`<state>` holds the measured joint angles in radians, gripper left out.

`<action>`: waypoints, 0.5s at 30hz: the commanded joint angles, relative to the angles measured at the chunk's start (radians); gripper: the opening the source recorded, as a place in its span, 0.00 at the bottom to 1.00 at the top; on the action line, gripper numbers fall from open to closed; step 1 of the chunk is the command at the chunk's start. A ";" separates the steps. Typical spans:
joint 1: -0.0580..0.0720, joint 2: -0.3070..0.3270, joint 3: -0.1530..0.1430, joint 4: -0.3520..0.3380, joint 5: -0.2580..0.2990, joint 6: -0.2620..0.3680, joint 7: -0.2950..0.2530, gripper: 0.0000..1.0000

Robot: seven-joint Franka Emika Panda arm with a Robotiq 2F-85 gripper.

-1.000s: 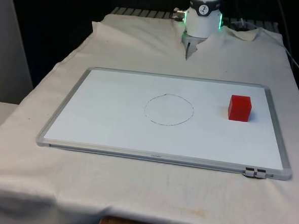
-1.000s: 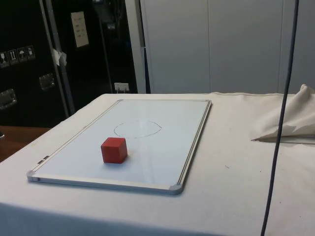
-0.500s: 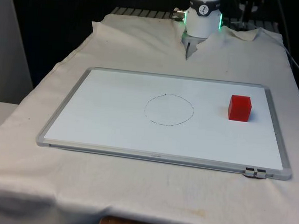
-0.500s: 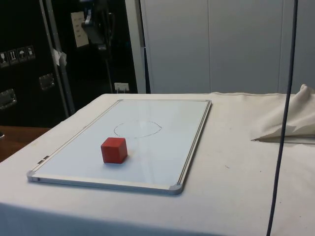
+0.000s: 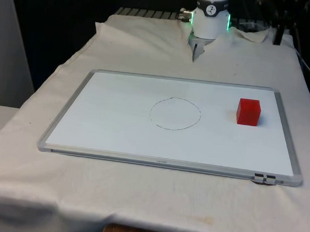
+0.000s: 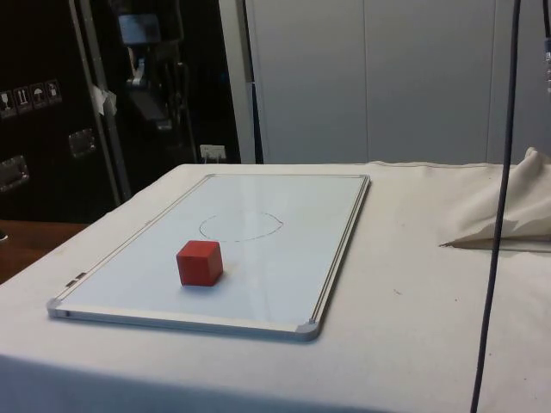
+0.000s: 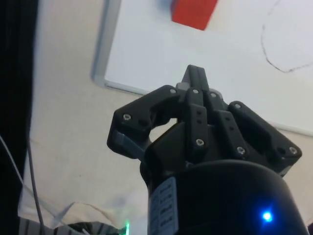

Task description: Push the cube into the marked area.

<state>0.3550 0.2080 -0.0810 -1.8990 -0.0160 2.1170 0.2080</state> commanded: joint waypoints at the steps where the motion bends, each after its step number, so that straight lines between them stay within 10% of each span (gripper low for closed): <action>1: 0.002 0.005 0.006 -0.008 0.014 0.024 0.005 0.00; 15: 0.003 0.069 0.062 -0.022 0.056 0.126 0.026 0.00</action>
<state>0.3550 0.2830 -0.0150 -1.9190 0.0330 2.2390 0.2340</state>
